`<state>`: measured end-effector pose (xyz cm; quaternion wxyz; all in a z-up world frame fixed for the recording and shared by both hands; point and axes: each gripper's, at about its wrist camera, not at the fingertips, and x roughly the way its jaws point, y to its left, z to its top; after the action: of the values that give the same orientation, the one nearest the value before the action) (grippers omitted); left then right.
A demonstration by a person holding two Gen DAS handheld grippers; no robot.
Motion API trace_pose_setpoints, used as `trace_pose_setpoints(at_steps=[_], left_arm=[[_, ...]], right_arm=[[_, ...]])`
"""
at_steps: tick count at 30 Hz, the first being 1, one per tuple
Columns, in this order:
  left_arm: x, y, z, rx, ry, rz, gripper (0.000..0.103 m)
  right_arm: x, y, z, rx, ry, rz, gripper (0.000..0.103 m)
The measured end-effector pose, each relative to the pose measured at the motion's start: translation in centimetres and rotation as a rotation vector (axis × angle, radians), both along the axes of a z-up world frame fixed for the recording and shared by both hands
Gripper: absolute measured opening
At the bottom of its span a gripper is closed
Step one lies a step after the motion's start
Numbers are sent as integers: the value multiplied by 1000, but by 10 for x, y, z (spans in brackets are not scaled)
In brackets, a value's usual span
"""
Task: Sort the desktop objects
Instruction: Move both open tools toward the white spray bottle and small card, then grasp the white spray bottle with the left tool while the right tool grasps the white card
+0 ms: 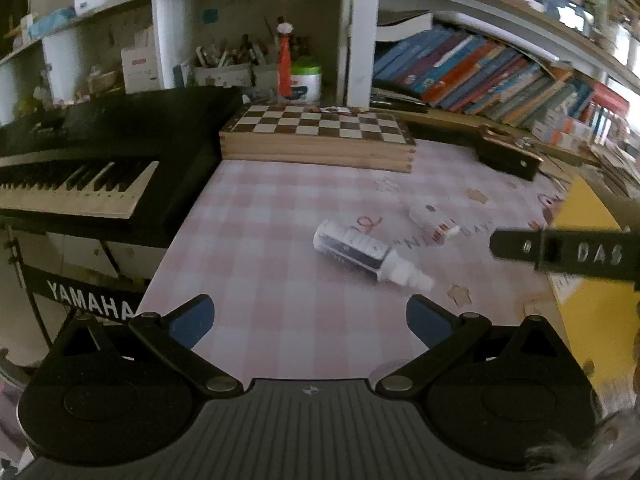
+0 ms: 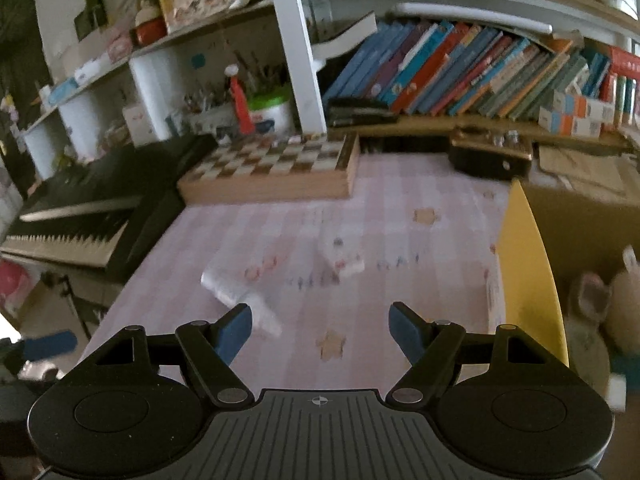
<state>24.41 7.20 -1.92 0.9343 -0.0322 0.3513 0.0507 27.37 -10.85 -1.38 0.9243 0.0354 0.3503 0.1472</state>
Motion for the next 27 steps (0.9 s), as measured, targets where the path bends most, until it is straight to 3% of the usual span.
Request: trace_pose_setpoints(at_steps=[5,9,17,21,24,26,27], left_arm=[[35,1,-8,-46,15,45,103],[64,-2,-19,-68,48,79,103],[106,-13,-42,-62,109,107,103],[119,-18,-47,-47,112,113,102],[123,-21,-52,-48,128,91,100],[125,-21,-55,-71,138,78,92],[127,-21,-56,-87,146,67,85]], right_arm=[[46,16,13,-55,-27,22,77],[89,33,10,-113,23,68,77],[147,63,-32,-229,182,165,77],[162,65,-57,-229,268,187,77],[165,64,-67,-231,289,195,77],[164,65,-67,-236,273,209,75],[163,65,-67,-241,264,210,66]])
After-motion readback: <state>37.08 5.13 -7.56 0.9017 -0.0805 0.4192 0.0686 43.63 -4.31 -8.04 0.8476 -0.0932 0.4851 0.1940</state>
